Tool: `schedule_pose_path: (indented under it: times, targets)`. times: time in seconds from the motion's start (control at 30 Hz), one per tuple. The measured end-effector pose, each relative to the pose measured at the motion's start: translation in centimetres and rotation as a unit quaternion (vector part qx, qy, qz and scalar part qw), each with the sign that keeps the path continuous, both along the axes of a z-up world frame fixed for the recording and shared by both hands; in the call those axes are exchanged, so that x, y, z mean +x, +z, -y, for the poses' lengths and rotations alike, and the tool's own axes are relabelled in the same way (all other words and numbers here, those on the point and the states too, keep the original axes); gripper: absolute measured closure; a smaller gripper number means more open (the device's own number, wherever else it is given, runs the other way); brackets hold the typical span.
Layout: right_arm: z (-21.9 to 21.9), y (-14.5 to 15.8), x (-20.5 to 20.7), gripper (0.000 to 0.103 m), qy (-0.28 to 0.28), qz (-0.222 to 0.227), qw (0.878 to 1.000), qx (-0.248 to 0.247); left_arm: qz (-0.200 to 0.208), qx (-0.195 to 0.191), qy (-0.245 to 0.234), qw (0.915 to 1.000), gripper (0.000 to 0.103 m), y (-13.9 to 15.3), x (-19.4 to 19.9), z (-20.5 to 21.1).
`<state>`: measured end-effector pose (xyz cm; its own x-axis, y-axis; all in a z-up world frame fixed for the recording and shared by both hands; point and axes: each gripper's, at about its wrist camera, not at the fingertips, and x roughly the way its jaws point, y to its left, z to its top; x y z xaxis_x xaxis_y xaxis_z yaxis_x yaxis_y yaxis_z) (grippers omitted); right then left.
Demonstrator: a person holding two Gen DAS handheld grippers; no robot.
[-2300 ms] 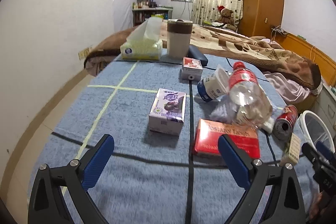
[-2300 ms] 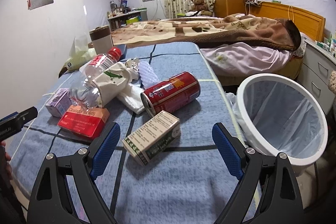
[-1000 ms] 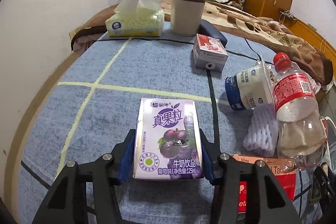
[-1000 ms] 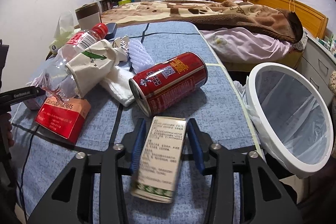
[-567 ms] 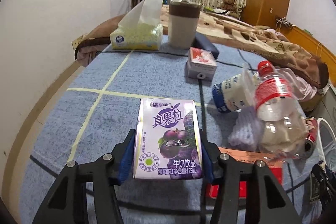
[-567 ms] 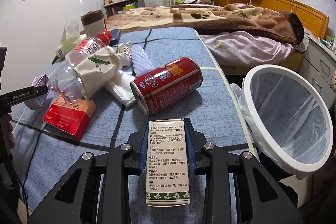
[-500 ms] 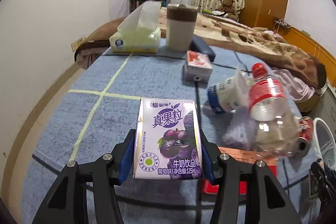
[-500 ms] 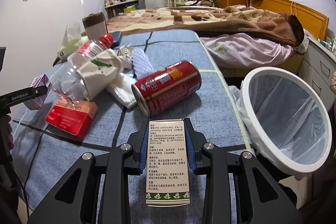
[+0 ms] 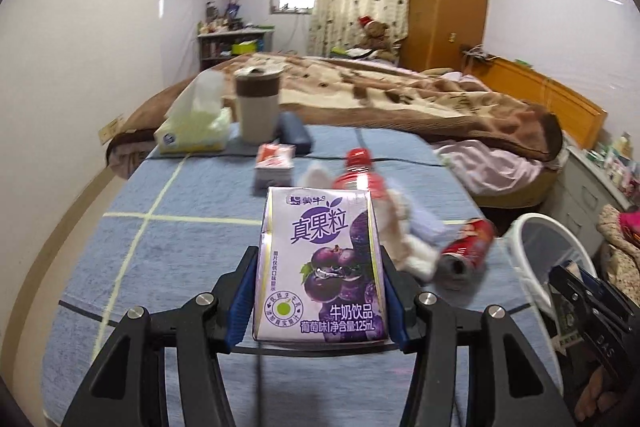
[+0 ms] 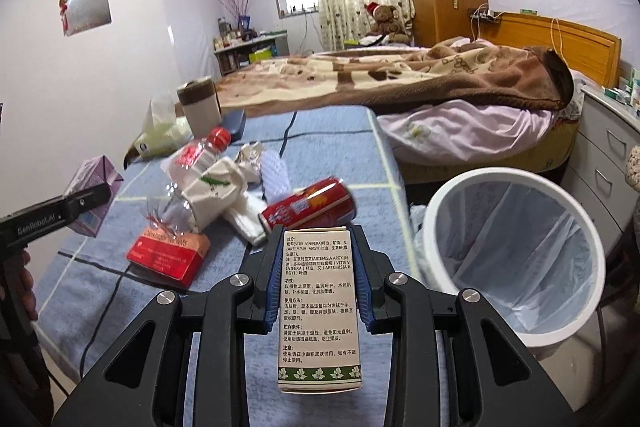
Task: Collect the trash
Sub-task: 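Carry both boxes over the white wastebasket and open both tools to drop them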
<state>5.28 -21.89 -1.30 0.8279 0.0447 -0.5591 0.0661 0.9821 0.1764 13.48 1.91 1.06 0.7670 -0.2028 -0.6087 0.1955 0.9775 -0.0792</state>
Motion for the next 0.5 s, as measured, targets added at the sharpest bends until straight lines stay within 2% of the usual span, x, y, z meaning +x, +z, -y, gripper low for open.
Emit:
schedule_pose_path:
  times: [0.5]
  targets:
    - [6.6,1.4,-1.5,0.071,-0.047,0.019,0.999,0.009,0.018,-0.001,-0.089,0.9958,0.048,1.2,-2.7,10.1]
